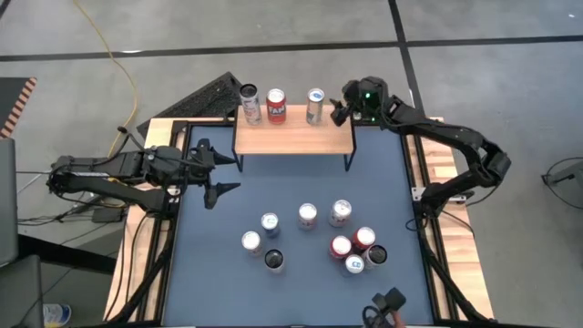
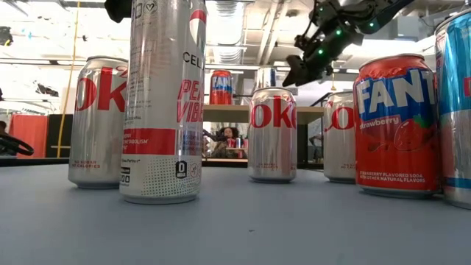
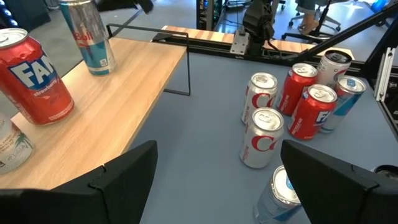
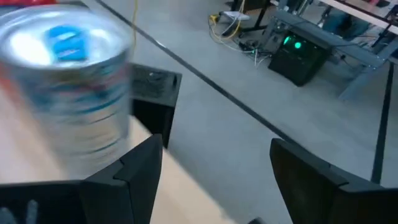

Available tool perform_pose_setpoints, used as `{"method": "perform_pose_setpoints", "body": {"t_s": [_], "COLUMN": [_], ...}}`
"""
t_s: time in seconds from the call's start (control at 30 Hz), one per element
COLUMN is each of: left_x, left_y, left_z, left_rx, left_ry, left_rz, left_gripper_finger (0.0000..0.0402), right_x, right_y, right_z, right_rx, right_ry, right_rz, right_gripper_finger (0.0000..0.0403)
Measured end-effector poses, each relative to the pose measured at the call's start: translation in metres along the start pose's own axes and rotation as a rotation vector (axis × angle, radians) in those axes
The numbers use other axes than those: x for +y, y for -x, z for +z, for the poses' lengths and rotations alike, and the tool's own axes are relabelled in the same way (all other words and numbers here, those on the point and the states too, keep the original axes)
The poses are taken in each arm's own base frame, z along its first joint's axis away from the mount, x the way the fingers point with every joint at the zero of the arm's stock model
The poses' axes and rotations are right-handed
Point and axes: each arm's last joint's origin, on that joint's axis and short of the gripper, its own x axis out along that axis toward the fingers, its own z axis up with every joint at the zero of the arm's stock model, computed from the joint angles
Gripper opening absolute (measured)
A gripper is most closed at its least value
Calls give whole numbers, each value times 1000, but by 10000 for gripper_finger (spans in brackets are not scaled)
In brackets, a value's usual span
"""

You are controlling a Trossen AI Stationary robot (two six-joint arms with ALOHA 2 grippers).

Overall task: Place canned beverage on shelf
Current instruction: Adjust the blue soda can

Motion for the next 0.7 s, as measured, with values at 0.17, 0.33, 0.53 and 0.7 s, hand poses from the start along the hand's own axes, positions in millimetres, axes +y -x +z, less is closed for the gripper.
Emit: {"method": "perform_pose_setpoints", "body": {"t_s": [0.17,0.33,0.53,0.7], "left_x": [0,0,0,1], "left_y": [0,0,0,0], "left_z": [0,0,0,0], "left_rx": [0,0,-1,-3], "left_ry": [-10,-11,-11,-12], "left_rz": [1,2,5,22], "left_gripper_finger": [332,332,332,332], "right_x": [-3,-3,-4,-4], "right_y": [-2,-2,-2,-1], "right_z": [7,10,13,15], "right_rx": [-43,-83,-126,-156], "right_ry": [-6,10,16,53], "right_rz": [47,84,127,144], "right_gripper_finger": [281,281,281,281]}}
